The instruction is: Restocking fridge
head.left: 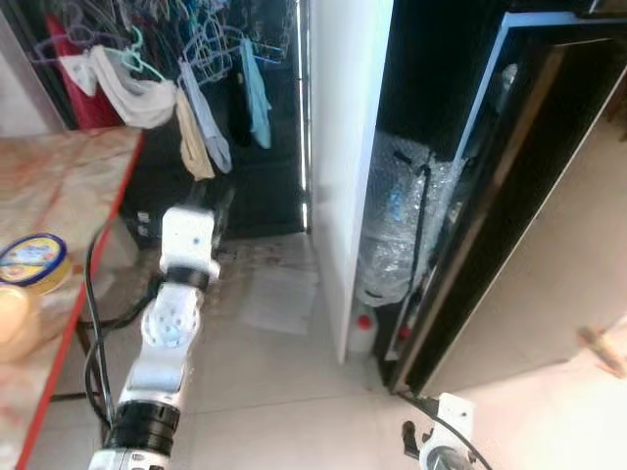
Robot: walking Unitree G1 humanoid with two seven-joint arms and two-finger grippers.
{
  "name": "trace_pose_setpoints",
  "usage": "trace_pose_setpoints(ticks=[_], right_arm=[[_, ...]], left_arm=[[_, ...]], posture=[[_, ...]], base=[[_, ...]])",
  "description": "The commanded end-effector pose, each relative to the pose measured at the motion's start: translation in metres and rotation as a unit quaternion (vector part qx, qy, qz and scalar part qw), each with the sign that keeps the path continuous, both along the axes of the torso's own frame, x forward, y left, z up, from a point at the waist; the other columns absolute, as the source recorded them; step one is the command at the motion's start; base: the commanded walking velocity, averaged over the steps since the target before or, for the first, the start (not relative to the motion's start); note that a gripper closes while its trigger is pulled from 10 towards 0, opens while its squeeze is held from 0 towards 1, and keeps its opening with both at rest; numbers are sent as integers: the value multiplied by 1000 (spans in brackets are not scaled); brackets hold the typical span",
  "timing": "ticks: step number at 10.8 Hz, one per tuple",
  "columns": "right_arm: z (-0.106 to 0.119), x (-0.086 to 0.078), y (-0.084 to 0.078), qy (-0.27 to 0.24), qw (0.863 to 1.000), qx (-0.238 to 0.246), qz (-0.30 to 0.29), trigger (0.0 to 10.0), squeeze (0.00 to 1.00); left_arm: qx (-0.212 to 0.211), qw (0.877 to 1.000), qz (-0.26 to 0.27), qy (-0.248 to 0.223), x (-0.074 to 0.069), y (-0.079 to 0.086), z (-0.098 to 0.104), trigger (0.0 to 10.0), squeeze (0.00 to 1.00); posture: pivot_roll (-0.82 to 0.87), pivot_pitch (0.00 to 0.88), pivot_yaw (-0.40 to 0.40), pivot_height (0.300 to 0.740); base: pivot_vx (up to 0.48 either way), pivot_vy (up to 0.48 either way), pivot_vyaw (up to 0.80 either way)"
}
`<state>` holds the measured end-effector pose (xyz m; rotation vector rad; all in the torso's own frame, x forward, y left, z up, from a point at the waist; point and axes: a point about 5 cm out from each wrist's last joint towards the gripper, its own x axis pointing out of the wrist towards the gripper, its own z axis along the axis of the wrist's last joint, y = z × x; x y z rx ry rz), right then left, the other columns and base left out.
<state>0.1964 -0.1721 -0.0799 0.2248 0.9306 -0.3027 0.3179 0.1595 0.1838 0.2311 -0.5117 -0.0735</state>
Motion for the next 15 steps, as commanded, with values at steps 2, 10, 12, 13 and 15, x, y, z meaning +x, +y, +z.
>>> trace_pose_setpoints(ticks=[2, 10, 12, 13, 15], right_arm=[[-6, -12, -2, 12, 1000, 0, -14, 10000, 0], [-34, -102, -8, 83, 996, -22, -3, 10000, 0], [-35, -110, -9, 83, 996, -24, -7, 10000, 0], [-33, -105, -10, 72, 997, -33, -10, 10000, 0], [-21, -65, -10, 16, 997, -59, -37, 10000, 0]], left_arm=[[-4, 999, 31, 13, -5, 8, 3, 10000, 0], [18, 995, 83, 59, -83, 15, -13, 10000, 0], [20, 995, 68, 74, -80, 17, -7, 10000, 0], [21, 995, 66, 72, -74, 18, -2, 10000, 0], [32, 997, 51, 56, -43, 18, 5, 10000, 0]], posture=[[-3, 0, 64, 740], [14, 21, -21, 740], [-15, 33, 0, 740], [-24, 41, 13, 740], [-37, 0, 63, 740]], base=[[0, 0, 0], [0, 0, 0], [0, 0, 0], [0, 0, 0], [0, 0, 0]])
